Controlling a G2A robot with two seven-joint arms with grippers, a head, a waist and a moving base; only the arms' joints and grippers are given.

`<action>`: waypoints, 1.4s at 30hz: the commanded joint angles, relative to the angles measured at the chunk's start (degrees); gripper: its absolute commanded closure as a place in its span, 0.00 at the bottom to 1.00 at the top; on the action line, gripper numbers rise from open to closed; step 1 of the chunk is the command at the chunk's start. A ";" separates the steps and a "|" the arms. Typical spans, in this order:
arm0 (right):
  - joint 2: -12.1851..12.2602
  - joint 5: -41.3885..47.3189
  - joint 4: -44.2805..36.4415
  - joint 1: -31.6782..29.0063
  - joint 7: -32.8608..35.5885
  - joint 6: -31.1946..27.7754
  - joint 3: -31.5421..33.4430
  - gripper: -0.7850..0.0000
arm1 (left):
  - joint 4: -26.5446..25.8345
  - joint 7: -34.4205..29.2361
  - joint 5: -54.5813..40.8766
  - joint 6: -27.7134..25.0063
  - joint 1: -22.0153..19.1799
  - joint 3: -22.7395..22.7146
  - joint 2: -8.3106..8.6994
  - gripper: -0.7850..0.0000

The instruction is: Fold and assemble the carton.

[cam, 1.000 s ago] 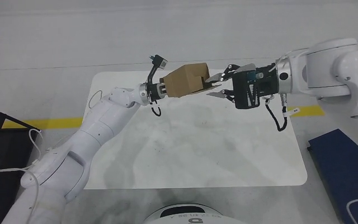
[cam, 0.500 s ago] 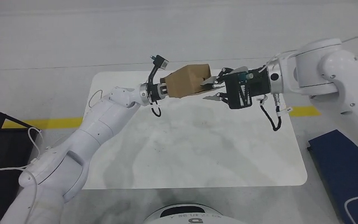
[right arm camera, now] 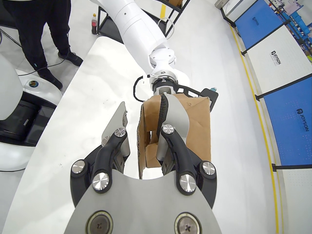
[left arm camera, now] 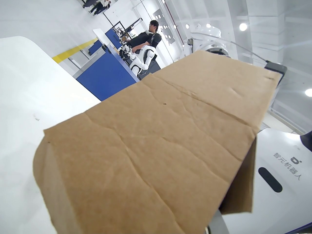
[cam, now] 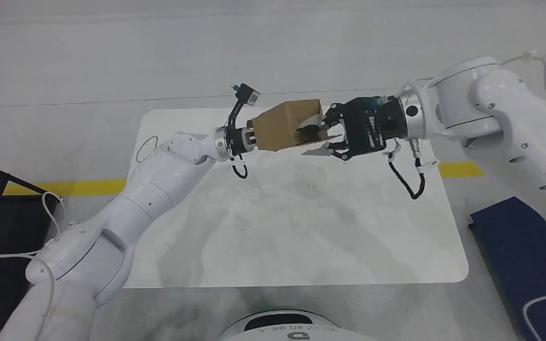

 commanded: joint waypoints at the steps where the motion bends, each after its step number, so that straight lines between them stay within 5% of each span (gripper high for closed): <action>1: 0.31 1.05 0.25 0.70 -1.29 0.00 -1.22 0.58 | -0.31 0.08 -0.08 -0.08 -0.02 0.39 0.10 1.00; 16: 2.94 4.27 2.35 6.72 -14.52 0.00 -9.67 0.58 | -1.20 1.12 -1.75 -1.12 -0.25 1.63 0.92 1.00; 30: 4.60 0.16 5.84 5.71 -36.70 0.00 -16.28 0.62 | -2.21 2.29 -4.79 -2.29 -0.28 1.46 1.30 1.00; 42: 4.38 -1.00 6.55 6.05 -38.76 0.00 -17.62 0.63 | -2.45 2.17 -5.18 -2.17 -0.22 1.38 1.30 1.00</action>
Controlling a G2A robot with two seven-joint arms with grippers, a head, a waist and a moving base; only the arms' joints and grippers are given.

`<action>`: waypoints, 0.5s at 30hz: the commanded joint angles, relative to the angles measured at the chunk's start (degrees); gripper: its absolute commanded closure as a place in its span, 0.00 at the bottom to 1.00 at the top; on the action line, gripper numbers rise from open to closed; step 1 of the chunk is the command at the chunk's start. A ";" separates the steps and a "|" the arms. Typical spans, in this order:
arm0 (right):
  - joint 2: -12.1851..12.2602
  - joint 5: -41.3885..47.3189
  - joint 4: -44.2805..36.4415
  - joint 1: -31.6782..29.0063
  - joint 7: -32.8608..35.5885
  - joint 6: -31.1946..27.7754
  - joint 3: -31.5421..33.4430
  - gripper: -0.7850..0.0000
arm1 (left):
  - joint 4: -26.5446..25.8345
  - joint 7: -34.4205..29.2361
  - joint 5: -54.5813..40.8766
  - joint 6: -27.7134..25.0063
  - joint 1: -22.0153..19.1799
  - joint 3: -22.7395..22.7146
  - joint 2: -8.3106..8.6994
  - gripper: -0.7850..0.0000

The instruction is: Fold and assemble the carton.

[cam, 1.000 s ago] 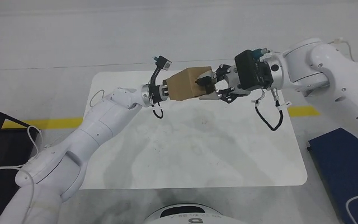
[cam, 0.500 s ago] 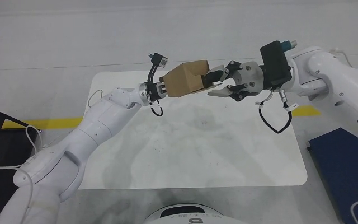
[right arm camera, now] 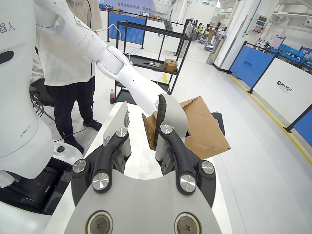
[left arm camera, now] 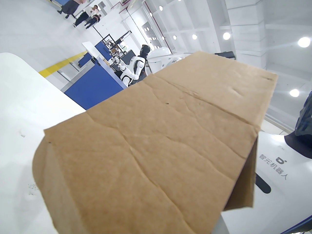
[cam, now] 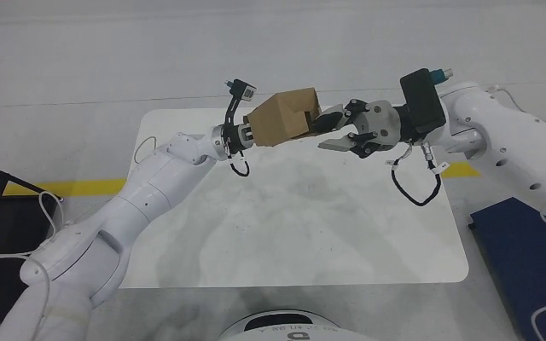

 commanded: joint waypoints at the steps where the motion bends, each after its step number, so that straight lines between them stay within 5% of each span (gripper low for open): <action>1: 0.00 0.00 0.00 0.00 0.00 0.00 0.00 0.63 | 0.00 0.00 0.00 0.00 0.00 0.00 0.00 1.00; 5: 0.00 0.00 0.00 0.00 0.00 0.00 0.00 0.60 | 0.00 0.00 0.00 0.00 0.00 0.00 0.00 1.00; 7: 0.00 0.00 0.00 0.00 0.00 0.00 0.00 0.51 | 0.00 0.00 0.00 0.00 0.00 0.00 0.00 1.00; 8: 0.00 0.00 0.00 0.00 0.00 0.00 0.00 0.33 | 0.00 0.00 0.00 0.00 0.00 0.00 0.00 1.00; 9: 0.00 0.00 0.00 0.00 0.00 0.00 0.00 0.00 | 0.00 0.00 0.00 0.00 0.00 0.00 0.00 1.00; 15: 0.00 0.00 0.00 0.00 0.00 0.00 0.00 0.00 | -0.57 -0.07 -1.90 0.07 0.92 -0.01 -0.09 1.00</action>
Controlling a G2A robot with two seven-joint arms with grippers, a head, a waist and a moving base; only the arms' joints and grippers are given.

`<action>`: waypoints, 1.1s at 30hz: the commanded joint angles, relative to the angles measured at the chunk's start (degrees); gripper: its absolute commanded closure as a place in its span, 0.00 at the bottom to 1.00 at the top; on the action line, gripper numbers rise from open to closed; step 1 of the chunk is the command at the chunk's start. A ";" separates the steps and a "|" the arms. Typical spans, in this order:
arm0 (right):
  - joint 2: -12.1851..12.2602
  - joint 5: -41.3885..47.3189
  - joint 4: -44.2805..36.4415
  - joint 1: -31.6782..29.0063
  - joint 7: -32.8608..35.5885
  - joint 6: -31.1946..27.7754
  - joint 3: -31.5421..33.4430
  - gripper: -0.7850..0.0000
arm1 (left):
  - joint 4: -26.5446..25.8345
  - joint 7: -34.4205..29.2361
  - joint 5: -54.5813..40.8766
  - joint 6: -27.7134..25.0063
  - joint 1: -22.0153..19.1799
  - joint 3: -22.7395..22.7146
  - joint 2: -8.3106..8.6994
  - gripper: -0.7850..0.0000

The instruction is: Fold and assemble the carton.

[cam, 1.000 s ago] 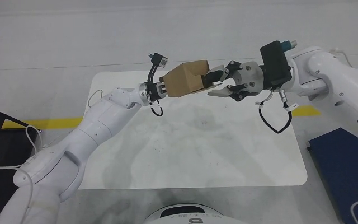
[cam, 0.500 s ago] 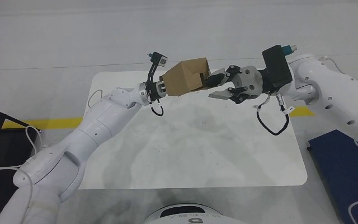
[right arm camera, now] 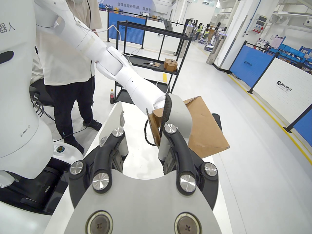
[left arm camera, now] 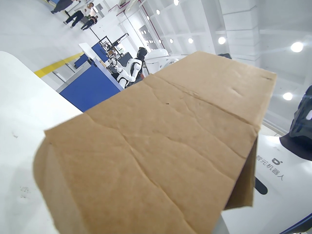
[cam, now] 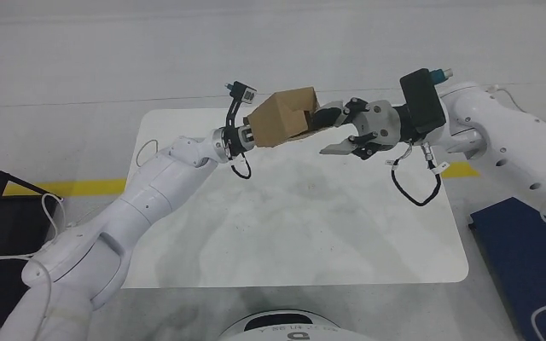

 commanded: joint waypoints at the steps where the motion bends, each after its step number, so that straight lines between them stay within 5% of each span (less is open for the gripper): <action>1: 0.00 0.00 0.00 0.00 0.00 0.00 0.00 0.00 | 0.02 0.00 0.08 0.00 -0.03 0.00 0.00 1.00; 4: -0.01 0.31 -0.11 -0.32 0.03 0.59 0.21 0.00 | 0.02 0.00 0.08 0.00 -0.03 0.00 0.00 1.00; 6: 0.04 1.72 -0.13 -1.60 -1.46 1.54 1.39 0.24 | 0.02 0.00 0.08 0.00 -0.03 0.00 0.00 1.00; 13: -0.49 1.69 0.78 -6.15 -8.21 0.00 5.35 0.56 | -3.49 1.48 0.27 5.02 4.28 -1.83 -0.10 1.00; 20: -2.30 0.17 1.63 -8.89 -8.76 0.00 7.25 0.60 | -5.15 -1.93 -8.23 8.35 8.27 -4.24 -1.28 1.00; 33: -4.76 0.69 2.03 -10.22 -5.03 0.00 8.86 0.60 | -1.51 -9.34 -8.39 12.08 8.47 -6.97 -3.63 1.00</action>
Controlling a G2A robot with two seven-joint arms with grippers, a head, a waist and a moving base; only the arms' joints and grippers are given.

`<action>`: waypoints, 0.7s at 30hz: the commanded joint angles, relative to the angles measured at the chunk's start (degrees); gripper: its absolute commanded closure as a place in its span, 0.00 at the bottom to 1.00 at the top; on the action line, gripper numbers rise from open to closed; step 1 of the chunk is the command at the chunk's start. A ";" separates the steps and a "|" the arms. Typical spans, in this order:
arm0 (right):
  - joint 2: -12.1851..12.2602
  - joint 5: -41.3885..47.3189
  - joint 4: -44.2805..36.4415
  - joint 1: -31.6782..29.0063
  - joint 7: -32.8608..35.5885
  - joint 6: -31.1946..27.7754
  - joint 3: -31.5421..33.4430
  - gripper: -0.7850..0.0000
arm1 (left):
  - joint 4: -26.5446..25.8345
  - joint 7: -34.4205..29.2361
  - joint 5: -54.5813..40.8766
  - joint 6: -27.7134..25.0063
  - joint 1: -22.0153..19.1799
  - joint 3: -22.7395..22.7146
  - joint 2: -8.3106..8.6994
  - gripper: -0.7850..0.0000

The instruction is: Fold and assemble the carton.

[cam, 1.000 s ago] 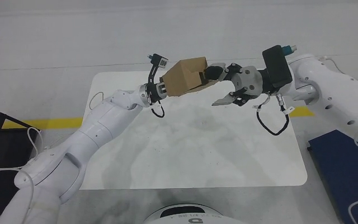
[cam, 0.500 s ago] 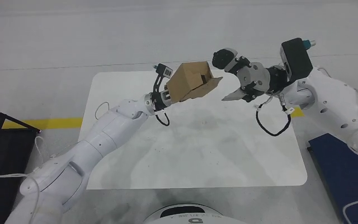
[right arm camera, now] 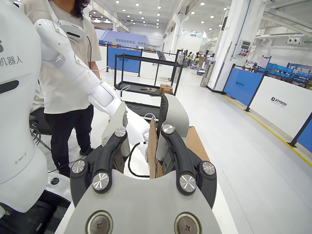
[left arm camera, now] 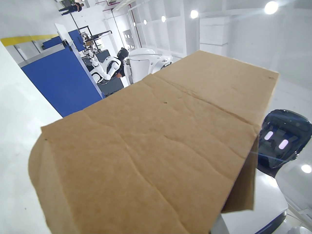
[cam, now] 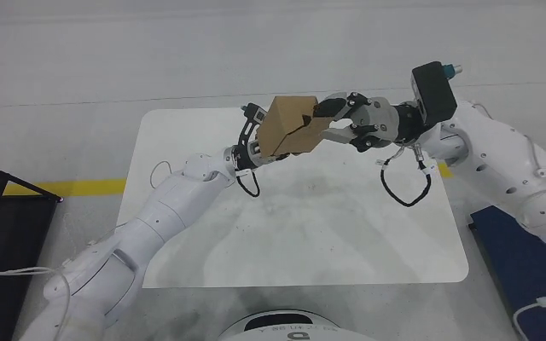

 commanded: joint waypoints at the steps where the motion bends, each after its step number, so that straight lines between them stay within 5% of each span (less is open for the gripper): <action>1: -0.37 0.34 -0.14 -0.10 0.49 0.00 -0.15 0.60 | 0.41 -0.45 0.15 0.16 0.04 -0.42 -0.28 1.00; 21: -5.10 4.52 2.96 1.03 4.21 0.00 -2.87 0.64 | 3.06 -5.27 1.78 2.66 0.84 -4.88 -3.10 1.00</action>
